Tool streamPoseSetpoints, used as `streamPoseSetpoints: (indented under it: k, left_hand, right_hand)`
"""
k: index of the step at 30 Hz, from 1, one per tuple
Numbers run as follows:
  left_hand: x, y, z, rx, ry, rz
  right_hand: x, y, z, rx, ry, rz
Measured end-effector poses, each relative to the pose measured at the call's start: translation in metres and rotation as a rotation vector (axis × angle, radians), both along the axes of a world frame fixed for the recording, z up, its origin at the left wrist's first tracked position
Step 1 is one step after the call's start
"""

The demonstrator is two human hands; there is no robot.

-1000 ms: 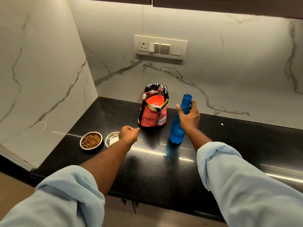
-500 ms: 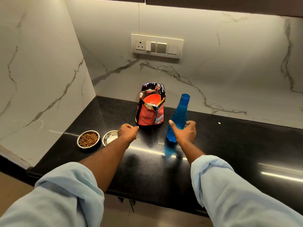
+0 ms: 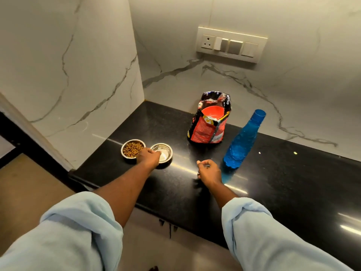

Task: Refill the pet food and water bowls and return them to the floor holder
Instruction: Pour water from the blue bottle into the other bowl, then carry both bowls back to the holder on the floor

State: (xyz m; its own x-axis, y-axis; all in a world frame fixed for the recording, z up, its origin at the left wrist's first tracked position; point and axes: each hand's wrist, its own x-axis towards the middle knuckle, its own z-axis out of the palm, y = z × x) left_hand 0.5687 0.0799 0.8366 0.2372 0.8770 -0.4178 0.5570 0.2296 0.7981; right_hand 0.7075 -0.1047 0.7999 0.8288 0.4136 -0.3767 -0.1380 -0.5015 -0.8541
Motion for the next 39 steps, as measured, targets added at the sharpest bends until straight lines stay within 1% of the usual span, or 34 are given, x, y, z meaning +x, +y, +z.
streamPoseSetpoints:
  k: [3, 6, 13, 20, 23, 28, 32, 39]
  left_hand:
    - [-0.022, 0.010, -0.009, 0.014, 0.023, 0.076]
    - [-0.042, 0.024, -0.017, -0.012, 0.040, 0.128]
    - [-0.071, 0.054, -0.034, -0.045, 0.092, 0.189]
    - [-0.079, 0.078, -0.044, -0.166, 0.003, 0.215]
    - [-0.077, 0.084, -0.046, -0.210, -0.030, 0.217]
    - [-0.070, 0.095, -0.047, -0.232, -0.080, 0.219]
    - [-0.068, 0.103, -0.050, -0.236, -0.075, 0.233]
    - [-0.071, 0.113, -0.052, -0.251, -0.074, 0.234]
  right_hand:
    - [-0.011, 0.019, -0.004, -0.031, 0.031, 0.050]
    - [-0.022, 0.037, -0.007, -0.056, 0.065, 0.101]
    - [-0.041, 0.081, -0.017, -0.059, 0.099, 0.144]
    - [-0.050, 0.115, -0.024, -0.001, 0.179, 0.119]
    - [-0.051, 0.124, -0.028, 0.010, 0.183, 0.096]
    - [-0.051, 0.132, -0.032, 0.000, 0.164, 0.010]
    - [-0.053, 0.131, -0.037, 0.022, 0.132, -0.049]
    - [-0.055, 0.136, -0.038, -0.002, 0.111, -0.075]
